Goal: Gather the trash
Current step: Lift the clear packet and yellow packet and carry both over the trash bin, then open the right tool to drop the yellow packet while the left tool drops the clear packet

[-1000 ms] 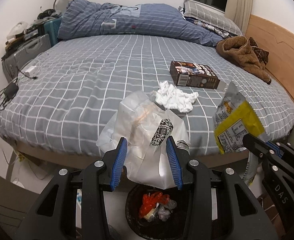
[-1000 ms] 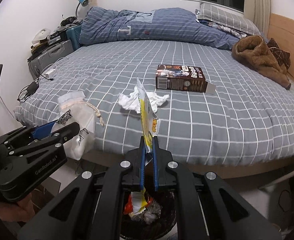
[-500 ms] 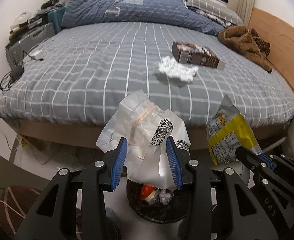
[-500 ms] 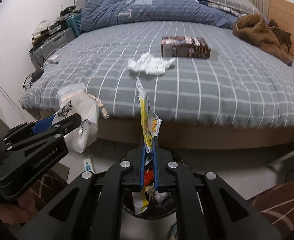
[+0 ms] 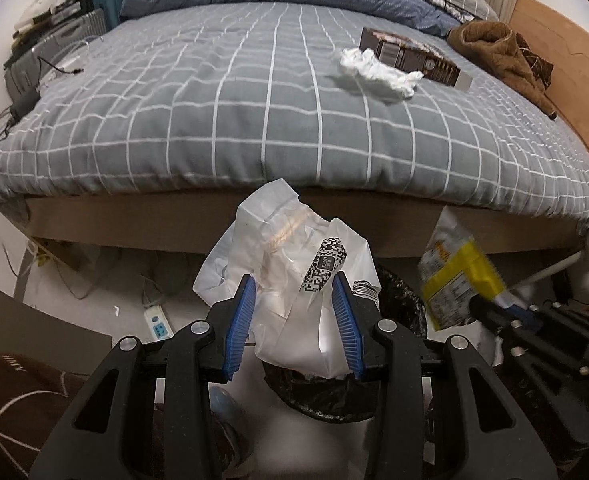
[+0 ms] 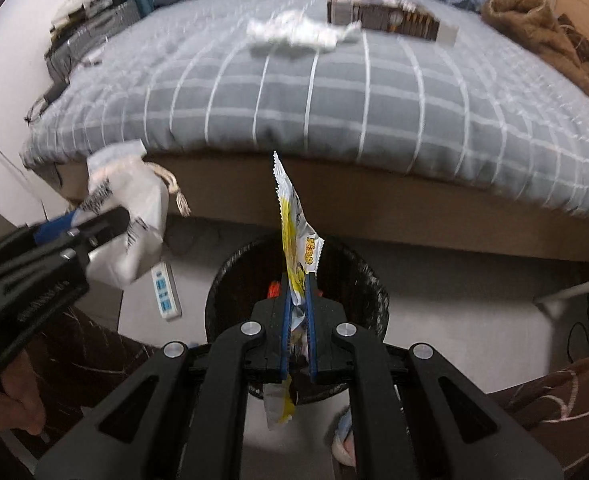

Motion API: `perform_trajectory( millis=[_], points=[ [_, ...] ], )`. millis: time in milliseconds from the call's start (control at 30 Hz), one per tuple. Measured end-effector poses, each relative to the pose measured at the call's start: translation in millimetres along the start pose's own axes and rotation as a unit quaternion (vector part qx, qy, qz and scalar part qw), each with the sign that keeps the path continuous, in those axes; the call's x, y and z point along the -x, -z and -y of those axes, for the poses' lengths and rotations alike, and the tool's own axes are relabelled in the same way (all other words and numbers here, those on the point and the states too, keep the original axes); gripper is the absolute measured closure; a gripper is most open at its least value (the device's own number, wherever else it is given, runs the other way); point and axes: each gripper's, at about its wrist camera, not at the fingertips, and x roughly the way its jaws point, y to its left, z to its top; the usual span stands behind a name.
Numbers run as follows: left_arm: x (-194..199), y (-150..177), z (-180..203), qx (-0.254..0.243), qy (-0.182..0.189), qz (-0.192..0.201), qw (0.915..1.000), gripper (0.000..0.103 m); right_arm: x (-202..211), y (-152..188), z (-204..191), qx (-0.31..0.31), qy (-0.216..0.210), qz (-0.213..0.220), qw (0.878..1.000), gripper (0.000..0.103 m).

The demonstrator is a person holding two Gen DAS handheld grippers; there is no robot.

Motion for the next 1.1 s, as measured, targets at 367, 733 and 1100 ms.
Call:
perform_trajectory(
  millis=[367,733,1100],
  points=[
    [-35,9,-28,0.019,-0.025,-0.037,0.9988,0.064,-47,-2,-14,-0.003,-0.002,-0.052,0.999,0.094],
    [-41,14,-49,0.036,-0.034,-0.049,0.9976,0.064,-71,-3,-25,0.01,0.014,-0.064,0.998,0.062],
    [-54,8,-7,0.015,-0.016,-0.052,0.9984,0.064,-49,-3,26,-0.033,0.052,-0.028,0.998,0.017]
  ],
)
